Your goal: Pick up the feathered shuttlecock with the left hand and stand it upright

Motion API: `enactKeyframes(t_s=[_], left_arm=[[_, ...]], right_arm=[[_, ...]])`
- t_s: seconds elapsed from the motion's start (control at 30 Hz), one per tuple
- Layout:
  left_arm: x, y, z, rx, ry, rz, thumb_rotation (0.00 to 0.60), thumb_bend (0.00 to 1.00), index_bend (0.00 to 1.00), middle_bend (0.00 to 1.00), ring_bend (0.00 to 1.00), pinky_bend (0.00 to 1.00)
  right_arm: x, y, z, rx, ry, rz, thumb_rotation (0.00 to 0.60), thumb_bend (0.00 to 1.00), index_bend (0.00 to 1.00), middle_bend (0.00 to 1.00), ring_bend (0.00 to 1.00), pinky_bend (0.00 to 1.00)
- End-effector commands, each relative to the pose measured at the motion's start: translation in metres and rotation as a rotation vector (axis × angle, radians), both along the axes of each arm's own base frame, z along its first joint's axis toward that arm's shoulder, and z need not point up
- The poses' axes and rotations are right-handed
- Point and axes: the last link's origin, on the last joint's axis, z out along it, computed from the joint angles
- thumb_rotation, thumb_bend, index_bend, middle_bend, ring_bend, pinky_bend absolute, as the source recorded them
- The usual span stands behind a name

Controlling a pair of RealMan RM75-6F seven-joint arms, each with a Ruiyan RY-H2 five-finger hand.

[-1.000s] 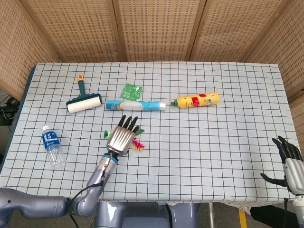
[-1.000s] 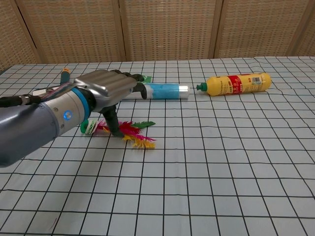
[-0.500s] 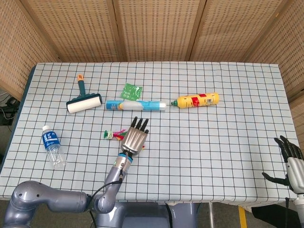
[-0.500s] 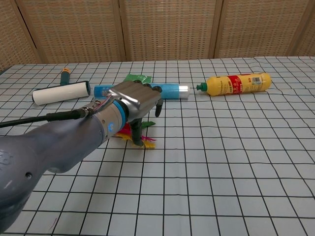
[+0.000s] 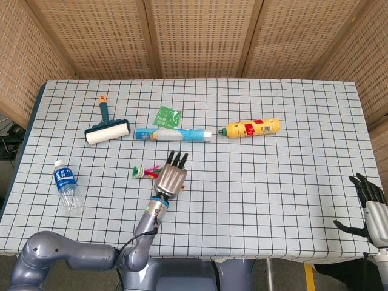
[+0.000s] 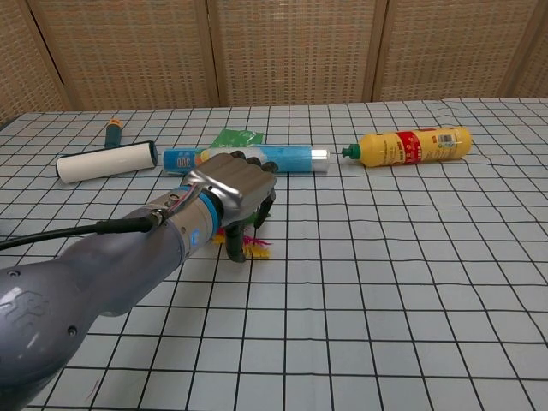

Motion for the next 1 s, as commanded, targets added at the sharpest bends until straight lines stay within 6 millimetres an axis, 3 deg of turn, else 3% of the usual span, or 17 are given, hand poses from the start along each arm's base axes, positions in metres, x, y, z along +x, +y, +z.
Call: enactKeyframes(t_s=[0.03,0.2,0.87,1.0], left_arm=[[0.0006,-0.0014,-0.0035,-0.007,-0.003,-0.003,0.600,0.21,0.51,0.00,0.00,0.00],[0.0022,-0.0042,-0.0078,-0.015,-0.009,-0.015,0.600,0.32,0.51,0.00,0.00,0.00],[-0.0067,-0.0052,-0.0064,0.001,0.003,-0.022,0.600,0.33,0.56,0.00,0.00,0.00],[-0.0075,-0.0061,-0.0072,-0.002,0.001,-0.022,0.600,0.38,0.56,0.00,0.00,0.00]], right_arm=[[0.0004,-0.0001,0.0001,-0.001,0.000,0.002,0.600,0.07,0.03,0.00,0.00,0.00],[0.0001,0.0000,0.0004,-0.002,-0.002,0.002,0.600,0.07,0.03,0.00,0.00,0.00],[0.0014,0.0007,0.0010,-0.003,-0.004,0.008,0.600,0.07,0.03,0.00,0.00,0.00],[0.0018,0.0010,0.0007,-0.002,-0.004,0.009,0.600,0.07,0.03,0.00,0.00,0.00]])
